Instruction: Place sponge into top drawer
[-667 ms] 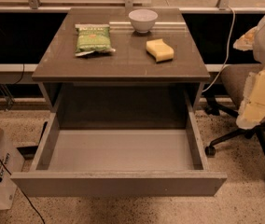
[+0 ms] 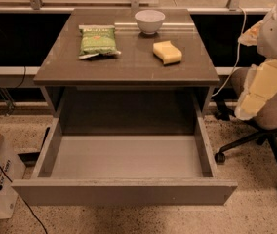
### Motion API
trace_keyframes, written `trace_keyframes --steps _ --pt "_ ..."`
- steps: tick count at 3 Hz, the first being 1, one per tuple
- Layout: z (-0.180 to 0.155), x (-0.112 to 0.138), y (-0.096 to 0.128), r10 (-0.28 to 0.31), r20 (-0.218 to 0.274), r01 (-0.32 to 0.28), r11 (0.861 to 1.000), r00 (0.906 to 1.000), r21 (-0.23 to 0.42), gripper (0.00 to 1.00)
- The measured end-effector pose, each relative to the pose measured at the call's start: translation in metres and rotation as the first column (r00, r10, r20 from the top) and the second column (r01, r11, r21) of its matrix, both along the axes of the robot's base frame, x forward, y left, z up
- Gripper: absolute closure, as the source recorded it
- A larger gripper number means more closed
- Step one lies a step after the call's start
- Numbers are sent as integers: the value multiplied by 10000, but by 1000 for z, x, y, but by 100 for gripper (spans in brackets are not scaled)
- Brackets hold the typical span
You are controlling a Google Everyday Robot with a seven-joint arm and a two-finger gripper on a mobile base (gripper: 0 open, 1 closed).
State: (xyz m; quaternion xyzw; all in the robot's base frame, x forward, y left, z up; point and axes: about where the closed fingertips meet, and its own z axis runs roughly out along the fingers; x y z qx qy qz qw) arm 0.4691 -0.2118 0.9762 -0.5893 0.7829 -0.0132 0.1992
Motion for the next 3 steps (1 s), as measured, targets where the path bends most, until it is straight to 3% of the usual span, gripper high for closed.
trace_keyframes --steps 1,2,3 --pt "-3 48 5 103 273 -119 9981 9996 610 0" --pt "-3 48 5 103 274 -119 9981 9996 611 0" --pt "-20 73 17 79 462 -130 9937 9989 1113 0"
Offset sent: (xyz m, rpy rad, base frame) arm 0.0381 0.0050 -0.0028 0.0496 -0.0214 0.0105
